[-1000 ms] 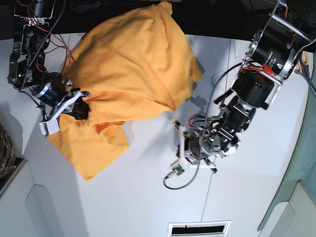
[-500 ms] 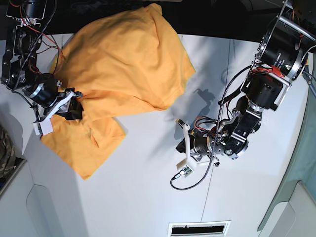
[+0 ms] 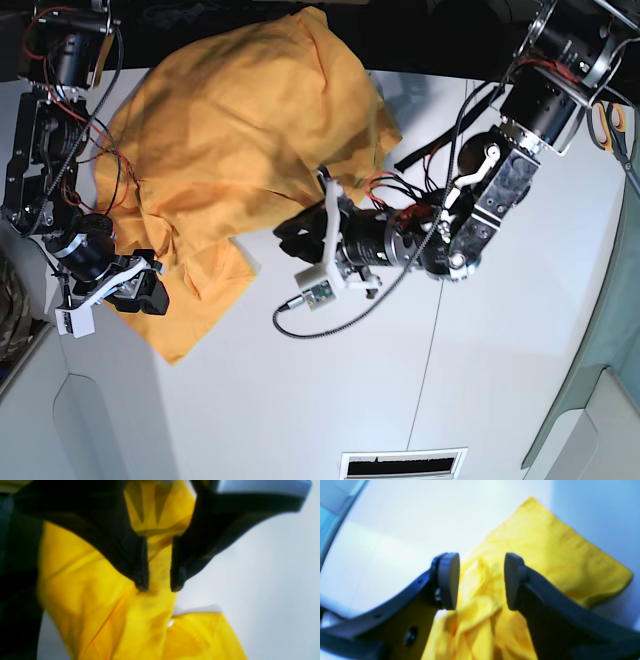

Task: Layout the t-shirt on the table in an organized manner, then fold the t-shirt properly
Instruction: 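Grasp the shirt with the left gripper and drag it toward the right gripper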

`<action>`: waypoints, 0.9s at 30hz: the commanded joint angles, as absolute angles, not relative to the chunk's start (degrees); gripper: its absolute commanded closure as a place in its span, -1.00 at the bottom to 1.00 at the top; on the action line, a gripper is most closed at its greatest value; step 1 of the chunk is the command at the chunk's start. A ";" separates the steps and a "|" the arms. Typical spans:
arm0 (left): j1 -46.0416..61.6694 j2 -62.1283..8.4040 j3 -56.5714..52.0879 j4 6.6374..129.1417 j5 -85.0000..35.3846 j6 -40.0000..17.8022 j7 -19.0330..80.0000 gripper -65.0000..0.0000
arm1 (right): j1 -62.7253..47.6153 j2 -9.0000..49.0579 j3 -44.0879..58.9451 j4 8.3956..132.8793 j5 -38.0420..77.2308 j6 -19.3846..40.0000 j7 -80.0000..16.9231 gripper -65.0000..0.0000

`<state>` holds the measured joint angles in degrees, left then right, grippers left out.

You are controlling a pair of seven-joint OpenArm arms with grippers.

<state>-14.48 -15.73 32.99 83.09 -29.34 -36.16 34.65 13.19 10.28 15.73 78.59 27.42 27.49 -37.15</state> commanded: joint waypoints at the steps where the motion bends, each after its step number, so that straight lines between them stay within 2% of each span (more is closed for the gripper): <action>1: -14.96 -14.79 32.56 84.18 -29.93 -35.18 33.43 0.29 | 15.64 10.44 15.20 76.55 27.75 27.64 -35.46 0.12; 4: -12.14 -12.45 32.56 84.03 -27.90 -35.14 33.41 0.09 | 19.40 10.31 13.13 67.44 27.79 27.94 -34.96 0.07; 10: -8.10 -10.96 32.56 84.03 -23.70 -32.08 33.23 0.07 | 20.60 10.26 6.24 57.32 27.88 29.32 -33.89 0.08; 12: -6.70 -10.94 32.56 84.03 -22.87 -32.08 32.75 0.09 | 20.45 10.24 3.90 56.47 27.86 29.34 -32.95 0.21; 13: -5.89 -10.96 32.56 84.03 -22.85 -32.08 32.08 0.18 | 20.47 10.24 2.94 56.47 27.88 29.36 -32.82 0.32; 16: -3.84 -10.94 32.56 84.03 -22.96 -32.14 31.00 0.65 | 21.10 10.11 1.37 56.69 28.03 29.87 -30.13 0.62; 17: -3.38 -10.94 32.56 84.03 -23.27 -32.18 30.96 0.72 | 21.52 9.89 1.39 56.77 28.03 29.91 -29.26 0.68; 22: -1.04 -10.79 32.67 84.05 -26.74 -40.00 31.07 0.74 | 24.45 8.21 1.41 57.49 28.03 30.46 -27.86 0.98; 27: 1.21 -8.12 32.67 84.05 -27.64 -40.00 32.01 0.73 | 28.21 7.09 1.43 57.49 27.86 30.89 -27.83 1.00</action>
